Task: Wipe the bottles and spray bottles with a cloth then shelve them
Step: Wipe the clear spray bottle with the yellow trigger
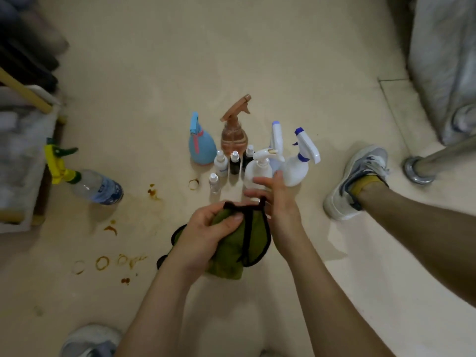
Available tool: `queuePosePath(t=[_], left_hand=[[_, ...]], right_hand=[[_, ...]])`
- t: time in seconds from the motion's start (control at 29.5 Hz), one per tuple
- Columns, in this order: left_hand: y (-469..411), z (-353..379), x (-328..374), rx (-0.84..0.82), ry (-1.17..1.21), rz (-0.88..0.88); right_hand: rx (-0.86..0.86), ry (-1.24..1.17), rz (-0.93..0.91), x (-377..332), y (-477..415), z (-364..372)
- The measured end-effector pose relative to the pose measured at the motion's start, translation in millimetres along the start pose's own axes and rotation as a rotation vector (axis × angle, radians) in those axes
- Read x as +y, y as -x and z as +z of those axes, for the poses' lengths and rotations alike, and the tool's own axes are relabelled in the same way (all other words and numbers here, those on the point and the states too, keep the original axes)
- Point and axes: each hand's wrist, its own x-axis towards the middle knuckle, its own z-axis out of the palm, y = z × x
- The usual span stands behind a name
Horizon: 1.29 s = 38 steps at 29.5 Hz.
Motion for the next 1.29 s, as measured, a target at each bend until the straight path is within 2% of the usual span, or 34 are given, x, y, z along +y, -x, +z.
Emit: queuePosePath(t=[0.03, 0.1, 0.17, 0.24, 0.34, 0.41, 0.47, 0.54, 0.64, 0.71, 0.85, 1.02, 1.19, 1.29], left_hand=[[7, -4, 13, 0.029, 0.007, 0.090], [18, -5, 37, 0.175, -0.026, 0.269], [32, -11, 62, 0.344, -0.055, 0.403], [43, -26, 79, 0.455, -0.135, 0.465], [49, -63, 82, 0.578, -0.379, 0.443], [50, -98, 74, 0.603, -0.358, 0.338], [48, -134, 62, 0.577, -0.275, 0.216], [40, -168, 50, 0.662, -0.290, 0.108], [18, -213, 47, 1.010, -0.466, 0.122], [-3, -242, 49, 1.129, -0.621, 0.126], [-43, -272, 53, 1.018, -0.683, -0.150], [-67, -294, 78, 0.902, -0.664, -0.247], [-50, -298, 68, 0.778, -0.164, -0.357], [-27, -277, 52, 0.759, 0.079, -0.313]], right_hand=[[-0.205, 0.038, 0.016, -19, 11, 10], [-0.455, 0.033, 0.095, -42, 23, 20], [-0.657, -0.008, 0.104, -55, 34, 30], [-0.756, -0.039, 0.057, -55, 43, 48], [-0.644, -0.006, -0.057, -43, 50, 92], [-0.497, -0.069, -0.072, -28, 53, 123], [-0.352, -0.209, 0.032, -14, 52, 146], [-0.262, -0.352, 0.215, -4, 46, 160], [-0.222, -0.540, 0.458, 6, 33, 163], [-0.246, -0.622, 0.515, 13, 23, 164], [-0.288, -0.691, 0.500, 31, 7, 168], [-0.363, -0.617, 0.470, 45, -5, 175], [-0.330, -0.481, 0.348, 38, 4, 187], [-0.382, -0.210, 0.119, 20, 16, 203]])
